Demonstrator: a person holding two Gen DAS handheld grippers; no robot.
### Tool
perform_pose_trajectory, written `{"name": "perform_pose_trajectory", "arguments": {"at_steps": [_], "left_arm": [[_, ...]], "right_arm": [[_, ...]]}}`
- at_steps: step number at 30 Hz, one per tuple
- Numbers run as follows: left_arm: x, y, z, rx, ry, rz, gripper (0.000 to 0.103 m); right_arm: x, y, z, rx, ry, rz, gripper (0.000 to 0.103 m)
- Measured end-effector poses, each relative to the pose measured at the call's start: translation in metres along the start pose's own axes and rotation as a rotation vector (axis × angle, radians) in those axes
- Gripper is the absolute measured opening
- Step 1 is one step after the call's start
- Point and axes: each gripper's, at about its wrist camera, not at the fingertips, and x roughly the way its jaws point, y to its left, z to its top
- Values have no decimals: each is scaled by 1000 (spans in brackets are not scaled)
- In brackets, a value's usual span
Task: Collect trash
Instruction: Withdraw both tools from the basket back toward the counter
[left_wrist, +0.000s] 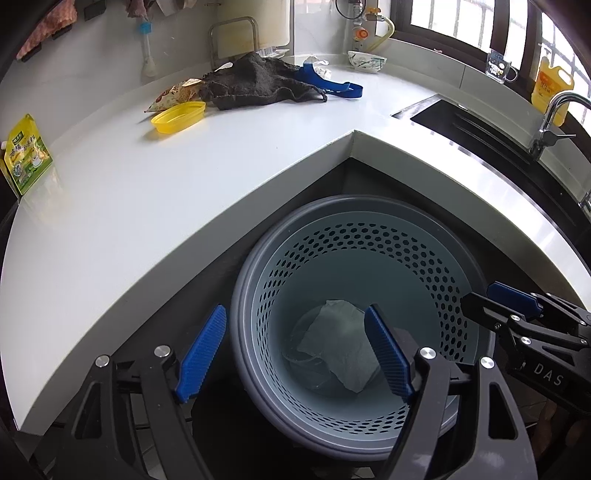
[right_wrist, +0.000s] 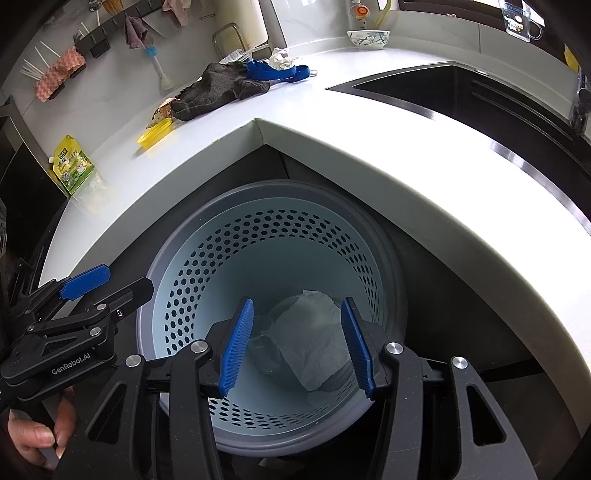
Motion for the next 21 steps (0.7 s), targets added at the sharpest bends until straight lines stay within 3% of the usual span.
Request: {"name": "perform_pose_trajectory", "arguments": {"at_steps": [11, 21], "left_arm": [[-23, 10, 3, -25, -61, 31, 86], [-29, 12, 5, -31, -75, 20, 86]], "right_arm": [[-8, 6, 7, -9, -27, 27, 50], [-17, 4, 11, -1, -51, 20, 52]]}}
